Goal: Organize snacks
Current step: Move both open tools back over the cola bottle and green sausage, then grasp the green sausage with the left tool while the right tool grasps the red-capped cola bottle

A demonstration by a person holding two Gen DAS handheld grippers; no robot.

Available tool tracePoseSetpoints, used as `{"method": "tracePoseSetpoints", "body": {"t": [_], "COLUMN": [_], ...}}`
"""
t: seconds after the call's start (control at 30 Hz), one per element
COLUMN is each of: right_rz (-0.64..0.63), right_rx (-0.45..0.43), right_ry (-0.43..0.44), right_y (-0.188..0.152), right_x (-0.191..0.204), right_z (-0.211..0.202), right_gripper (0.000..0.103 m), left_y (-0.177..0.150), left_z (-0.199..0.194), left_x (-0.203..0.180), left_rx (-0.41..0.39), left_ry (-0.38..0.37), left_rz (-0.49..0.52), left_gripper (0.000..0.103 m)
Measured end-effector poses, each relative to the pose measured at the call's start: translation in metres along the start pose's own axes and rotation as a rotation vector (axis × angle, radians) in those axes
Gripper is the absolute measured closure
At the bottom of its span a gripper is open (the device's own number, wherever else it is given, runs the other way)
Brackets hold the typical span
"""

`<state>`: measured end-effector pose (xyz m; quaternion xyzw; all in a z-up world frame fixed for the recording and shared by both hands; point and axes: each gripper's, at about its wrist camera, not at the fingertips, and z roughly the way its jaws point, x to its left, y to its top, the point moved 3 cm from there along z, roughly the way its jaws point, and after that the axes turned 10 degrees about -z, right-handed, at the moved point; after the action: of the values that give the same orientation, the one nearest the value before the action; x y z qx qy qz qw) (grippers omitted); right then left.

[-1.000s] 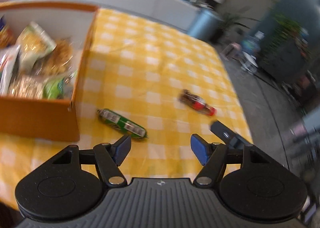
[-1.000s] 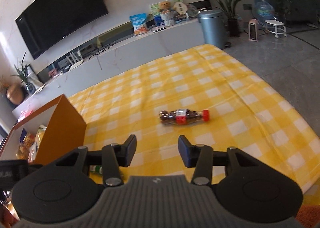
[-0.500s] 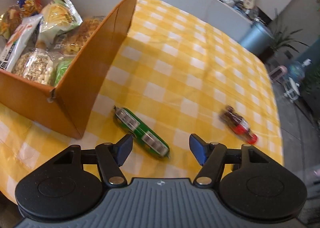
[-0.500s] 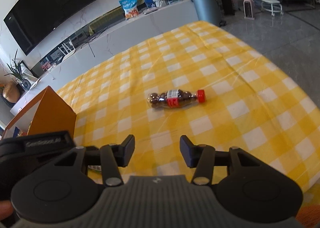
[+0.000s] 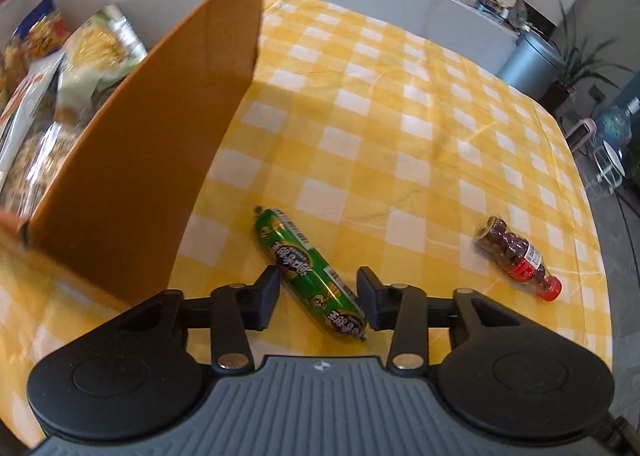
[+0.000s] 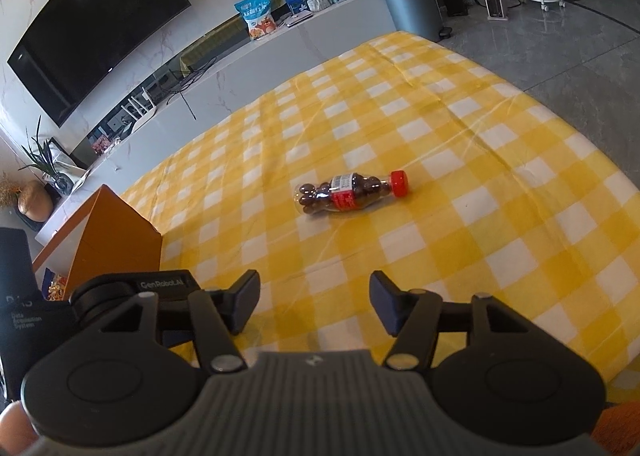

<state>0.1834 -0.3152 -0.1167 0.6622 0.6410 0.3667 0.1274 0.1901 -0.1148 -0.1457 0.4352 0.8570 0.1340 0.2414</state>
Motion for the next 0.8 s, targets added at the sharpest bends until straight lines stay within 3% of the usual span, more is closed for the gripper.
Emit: {"method": "tracePoseSetpoints", "body": {"t": [0.23,0.47,0.6,0.8], "right_rz": [-0.099,-0.332,-0.379,-0.529], "right_rx": [0.016,0.017,0.054,0.077], "right_ry": [-0.033,-0.055,-0.034,-0.086], "right_y": [0.01,0.03,0.044,0.055], "right_x": [0.004,0.008,-0.002,-0.006], "right_z": [0.01,0.031,0.051,0.075], "right_gripper": [0.043,0.043,0.04,0.039], "left_y": [0.0,-0.004,-0.004,-0.001], "left_z": [0.005,0.005,0.005,0.005], "left_x": [-0.016,-0.031,-0.032,-0.028], "left_rx": [0.012,0.035,0.04,0.056], "left_ry": [-0.062,-0.123,-0.137,-0.165], "left_rz": [0.237,0.455,0.477,0.482], "left_gripper": [0.072,0.077,0.077,0.077]}}
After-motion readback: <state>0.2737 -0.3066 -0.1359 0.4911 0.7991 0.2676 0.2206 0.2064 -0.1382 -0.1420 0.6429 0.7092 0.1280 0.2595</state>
